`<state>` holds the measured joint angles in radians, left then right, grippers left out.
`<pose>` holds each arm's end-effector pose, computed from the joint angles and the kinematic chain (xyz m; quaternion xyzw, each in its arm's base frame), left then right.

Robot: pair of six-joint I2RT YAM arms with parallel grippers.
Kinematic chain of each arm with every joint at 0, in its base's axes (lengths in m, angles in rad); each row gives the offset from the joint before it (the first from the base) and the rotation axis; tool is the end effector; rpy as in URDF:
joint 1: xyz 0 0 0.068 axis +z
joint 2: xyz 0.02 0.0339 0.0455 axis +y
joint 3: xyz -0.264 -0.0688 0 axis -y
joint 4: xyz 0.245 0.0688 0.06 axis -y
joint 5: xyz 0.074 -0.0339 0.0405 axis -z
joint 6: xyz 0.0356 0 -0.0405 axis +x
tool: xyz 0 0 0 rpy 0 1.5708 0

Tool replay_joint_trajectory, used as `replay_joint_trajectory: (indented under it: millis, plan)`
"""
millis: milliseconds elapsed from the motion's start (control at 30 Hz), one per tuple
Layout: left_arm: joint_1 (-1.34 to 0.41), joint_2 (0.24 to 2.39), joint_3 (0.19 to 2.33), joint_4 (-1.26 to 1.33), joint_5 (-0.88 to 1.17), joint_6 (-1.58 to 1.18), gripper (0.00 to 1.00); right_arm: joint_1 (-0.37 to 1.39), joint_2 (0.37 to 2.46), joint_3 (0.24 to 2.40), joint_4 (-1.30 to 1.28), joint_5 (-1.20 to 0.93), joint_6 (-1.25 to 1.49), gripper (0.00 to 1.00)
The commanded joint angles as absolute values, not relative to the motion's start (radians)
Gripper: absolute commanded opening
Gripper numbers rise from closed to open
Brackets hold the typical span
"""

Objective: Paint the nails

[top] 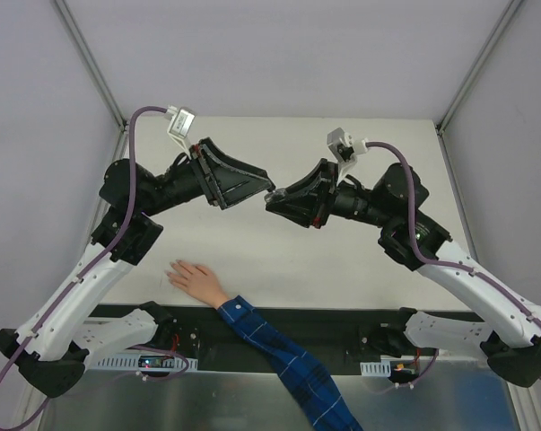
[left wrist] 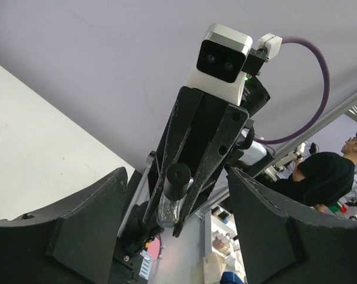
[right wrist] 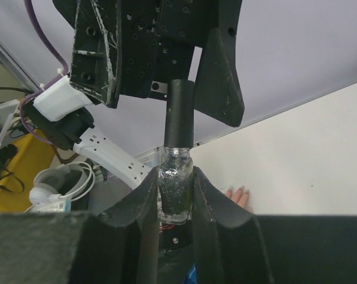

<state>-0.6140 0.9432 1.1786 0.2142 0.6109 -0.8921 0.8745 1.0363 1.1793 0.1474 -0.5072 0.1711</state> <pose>0.1371 -0.1216 0.4875 0.1820 0.5375 -0.6690 0.4800 0.1280 0.1800 0.4651 -0.3881 0.4735 0.5175 0.5978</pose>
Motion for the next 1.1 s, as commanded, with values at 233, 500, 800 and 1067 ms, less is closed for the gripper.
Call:
replay_joint_trajectory:
  millis: [233,500,800,1067]
  plan:
    - [-0.612,0.954,1.193,0.262,0.660,-0.893,0.37,0.868,1.045,1.183,0.238,-0.508,0.210,0.00]
    - [-0.614,0.969,1.244,0.076,0.539,-0.856,0.00,1.164,1.069,1.337,-0.109,0.149,-0.209,0.00]
    - [-0.615,0.973,1.290,-0.130,0.342,-0.876,0.00,1.528,1.332,1.445,0.183,1.020,-0.861,0.00]
    - [-0.615,0.969,1.296,-0.133,0.376,-0.867,0.00,1.431,1.171,1.329,0.072,0.625,-0.576,0.00]
